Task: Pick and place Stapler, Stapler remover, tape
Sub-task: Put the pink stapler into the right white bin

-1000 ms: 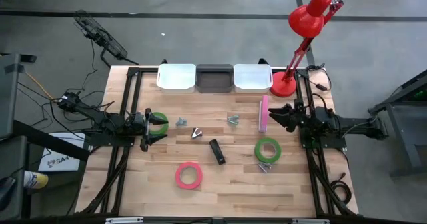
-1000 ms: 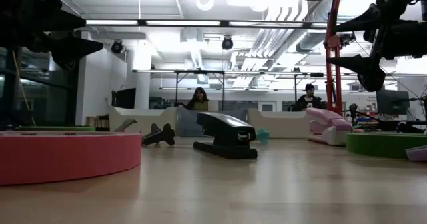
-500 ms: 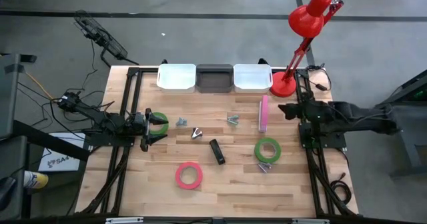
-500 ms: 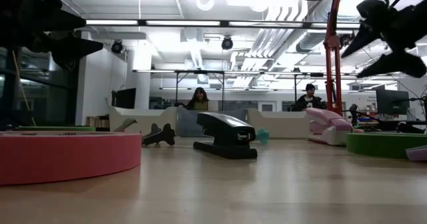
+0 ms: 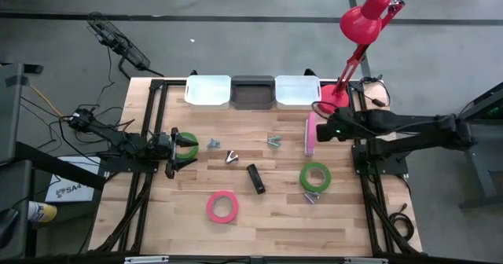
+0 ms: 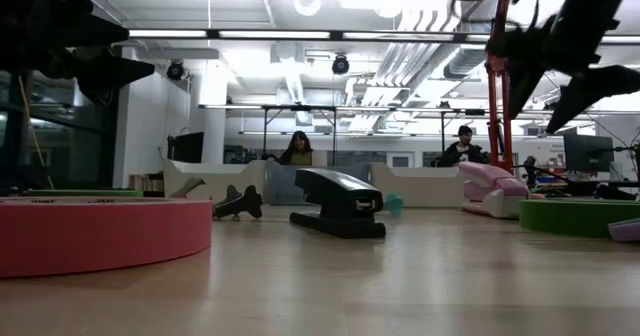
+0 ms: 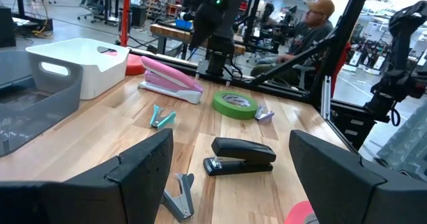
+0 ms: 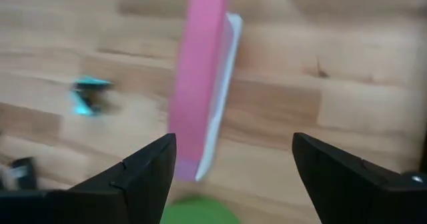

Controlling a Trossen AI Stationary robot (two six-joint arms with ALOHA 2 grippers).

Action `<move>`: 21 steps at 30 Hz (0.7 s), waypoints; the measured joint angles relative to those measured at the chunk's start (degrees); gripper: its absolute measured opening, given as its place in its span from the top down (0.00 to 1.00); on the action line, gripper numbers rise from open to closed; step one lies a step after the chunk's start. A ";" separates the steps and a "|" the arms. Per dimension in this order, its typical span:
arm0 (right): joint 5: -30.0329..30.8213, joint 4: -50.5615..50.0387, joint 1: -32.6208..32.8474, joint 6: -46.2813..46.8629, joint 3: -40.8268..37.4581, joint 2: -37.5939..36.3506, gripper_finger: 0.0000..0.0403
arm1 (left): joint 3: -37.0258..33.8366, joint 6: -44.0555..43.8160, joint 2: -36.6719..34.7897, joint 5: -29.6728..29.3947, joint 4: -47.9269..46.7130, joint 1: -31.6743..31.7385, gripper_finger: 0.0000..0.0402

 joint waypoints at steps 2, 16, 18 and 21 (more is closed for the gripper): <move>-2.07 -0.19 -1.33 1.15 -0.01 3.04 0.28 | -0.02 -0.01 -0.01 0.00 0.01 0.00 0.26; -8.96 3.58 -3.66 2.31 7.27 23.09 0.28 | -0.02 0.01 -0.01 0.00 0.00 0.00 0.26; -7.31 3.65 -3.66 2.28 9.13 25.11 0.28 | -0.02 -0.01 0.00 0.00 0.01 0.01 0.26; -7.12 3.62 -4.04 2.25 10.55 28.86 0.28 | -0.01 -0.01 -0.01 0.00 0.01 0.01 0.26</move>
